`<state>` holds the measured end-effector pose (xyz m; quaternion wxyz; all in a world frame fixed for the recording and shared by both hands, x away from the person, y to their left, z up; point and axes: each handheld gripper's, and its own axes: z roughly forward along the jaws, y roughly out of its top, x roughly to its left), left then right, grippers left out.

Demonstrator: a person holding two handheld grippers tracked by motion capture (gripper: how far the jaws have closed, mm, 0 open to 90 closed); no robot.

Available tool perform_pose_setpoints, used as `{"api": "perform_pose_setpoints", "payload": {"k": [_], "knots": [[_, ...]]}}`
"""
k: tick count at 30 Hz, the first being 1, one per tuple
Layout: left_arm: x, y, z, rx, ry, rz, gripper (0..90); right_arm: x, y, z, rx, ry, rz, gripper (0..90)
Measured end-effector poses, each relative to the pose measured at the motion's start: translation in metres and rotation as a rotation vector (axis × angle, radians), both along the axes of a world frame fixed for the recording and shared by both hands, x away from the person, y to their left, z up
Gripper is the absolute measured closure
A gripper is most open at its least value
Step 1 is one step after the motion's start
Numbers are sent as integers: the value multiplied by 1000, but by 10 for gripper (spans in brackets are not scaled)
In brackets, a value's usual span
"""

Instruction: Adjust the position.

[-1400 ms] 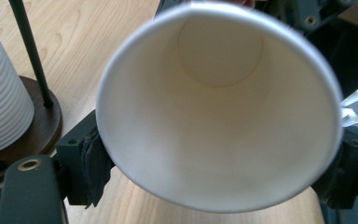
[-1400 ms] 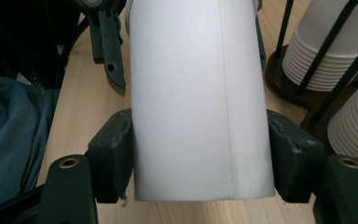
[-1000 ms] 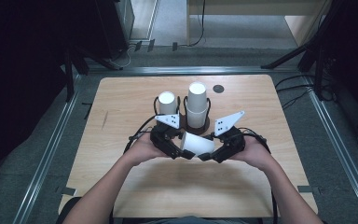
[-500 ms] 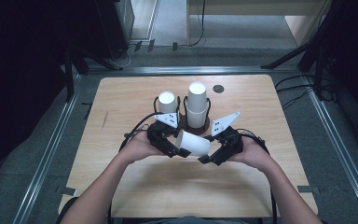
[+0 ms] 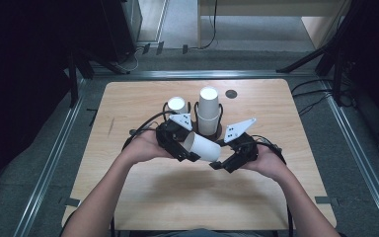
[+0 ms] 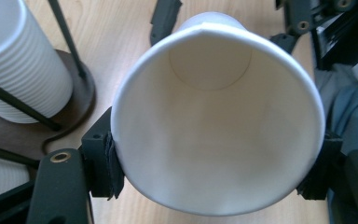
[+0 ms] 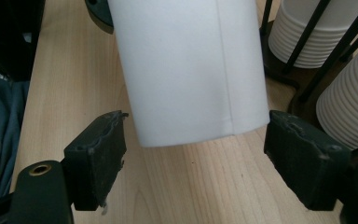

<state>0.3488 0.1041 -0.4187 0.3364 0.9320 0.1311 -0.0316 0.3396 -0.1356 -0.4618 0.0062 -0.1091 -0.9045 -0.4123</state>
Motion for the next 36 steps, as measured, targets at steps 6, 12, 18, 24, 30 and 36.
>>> {"api": "perform_pose_setpoints", "payload": {"k": [6, 12, 18, 24, 30, 36], "knots": [[11, -6, 4, 19, 5, -37, 267, 2, 2, -1, 2, -9, -12, 208], [11, -12, 0, 69, -2, -47, 267, 4, 3, -2, 7, -13, -17, 208], [8, -23, -13, 174, -36, -76, 265, 4, 8, -5, -9, -9, -7, 208], [7, -26, -15, 184, -32, -83, 265, 5, 13, -10, -26, -2, 5, 215], [4, -30, -16, 199, -39, -95, 258, 5, 20, -15, -46, -6, 20, 259], [5, -30, -20, 187, -20, -95, 241, 4, 23, -17, -67, 0, 44, 329]]}}
